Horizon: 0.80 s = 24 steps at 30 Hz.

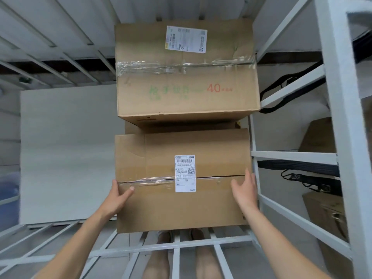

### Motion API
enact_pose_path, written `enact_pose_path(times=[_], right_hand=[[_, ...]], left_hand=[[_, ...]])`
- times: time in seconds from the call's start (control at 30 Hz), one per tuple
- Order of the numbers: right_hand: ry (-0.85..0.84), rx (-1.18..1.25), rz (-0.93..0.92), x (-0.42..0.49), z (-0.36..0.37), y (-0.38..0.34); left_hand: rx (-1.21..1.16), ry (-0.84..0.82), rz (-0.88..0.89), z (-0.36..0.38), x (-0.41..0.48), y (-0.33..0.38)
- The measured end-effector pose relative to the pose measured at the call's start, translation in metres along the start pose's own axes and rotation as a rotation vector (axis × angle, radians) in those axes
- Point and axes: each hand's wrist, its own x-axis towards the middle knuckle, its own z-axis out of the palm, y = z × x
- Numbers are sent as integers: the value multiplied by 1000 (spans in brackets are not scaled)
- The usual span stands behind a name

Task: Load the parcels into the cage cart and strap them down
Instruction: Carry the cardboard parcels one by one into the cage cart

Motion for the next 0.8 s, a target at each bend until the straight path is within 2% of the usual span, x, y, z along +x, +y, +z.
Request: enact_pose_path(times=[0.07,0.2,0.4,0.6,0.8], right_hand=[[-57,6,-26,-18,-2,-2],[-161,3,-113,-61,-12,-14],[-201,-80,-268,-134,-56,-44],[-83,-4,-391,-201,-139,-76],[104,130,-449,-253,-198,-58]], left_hand=[[48,-6,81,2,-16,12],[122,25,52,17,-55,44],[172,-22,208,57,-143,109],[174,-48,354,84,-243,167],[388,-72,597,113,-319,194]])
